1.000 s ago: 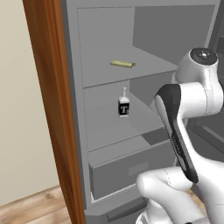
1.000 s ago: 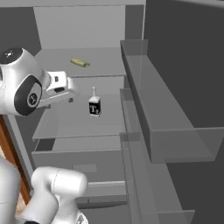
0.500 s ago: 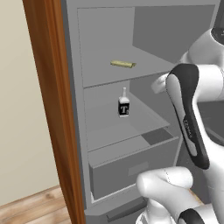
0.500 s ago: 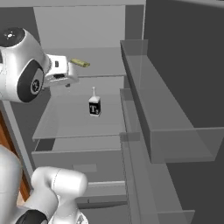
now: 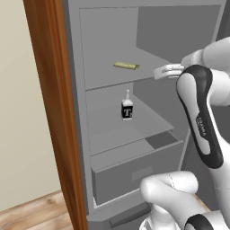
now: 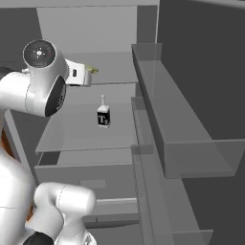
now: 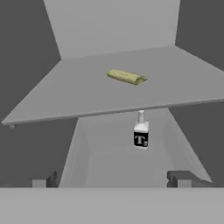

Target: Retrieve the butter from the fridge and place it on a plate on the dining table. Then retrieve the butter knife by the fridge and place it near the plate.

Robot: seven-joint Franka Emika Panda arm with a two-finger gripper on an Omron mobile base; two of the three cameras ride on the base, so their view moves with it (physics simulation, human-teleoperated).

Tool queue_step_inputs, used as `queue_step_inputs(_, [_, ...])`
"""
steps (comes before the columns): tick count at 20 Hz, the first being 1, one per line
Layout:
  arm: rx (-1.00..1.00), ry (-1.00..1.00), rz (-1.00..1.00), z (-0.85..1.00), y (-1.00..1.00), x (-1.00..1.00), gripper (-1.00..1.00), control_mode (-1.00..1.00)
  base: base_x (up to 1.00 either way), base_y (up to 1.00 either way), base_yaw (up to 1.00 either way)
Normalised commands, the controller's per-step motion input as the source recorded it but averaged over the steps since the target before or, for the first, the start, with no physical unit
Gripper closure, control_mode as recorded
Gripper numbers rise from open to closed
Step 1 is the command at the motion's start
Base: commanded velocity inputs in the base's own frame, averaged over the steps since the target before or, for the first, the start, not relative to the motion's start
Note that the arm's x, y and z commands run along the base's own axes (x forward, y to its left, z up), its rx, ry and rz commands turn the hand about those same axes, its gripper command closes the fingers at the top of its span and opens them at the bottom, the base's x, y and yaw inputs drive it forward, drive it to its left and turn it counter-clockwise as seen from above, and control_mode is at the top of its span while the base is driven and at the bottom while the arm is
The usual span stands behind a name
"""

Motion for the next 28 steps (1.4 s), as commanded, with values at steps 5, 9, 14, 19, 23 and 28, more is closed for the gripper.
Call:
queue_step_inputs(5, [0.05, -0.02, 0.01, 0.47, 0.05, 0.16, -1.0, -1.0, 0.0, 0.0, 0.0])
queue_step_inputs(9, [-0.01, 0.06, 0.07, 0.01, 0.0, 0.37, -1.0, -1.0, 0.0, 0.0, 0.0])
queue_step_inputs(14, [0.0, 0.01, 0.07, -0.24, 0.0, 0.38, -1.0, -1.0, 0.0, 0.0, 0.0])
queue_step_inputs(19, [-0.02, -0.02, 0.06, -0.24, 0.0, 0.39, -1.0, -1.0, 0.0, 0.0, 0.0])
queue_step_inputs(23, [-0.06, -0.03, 0.04, -0.11, 0.01, 0.52, -1.0, -1.0, 0.0, 0.0, 0.0])
queue_step_inputs(28, [-0.09, 0.0, 0.04, 0.0, 0.0, 0.56, -1.0, -1.0, 0.0, 0.0, 0.0])
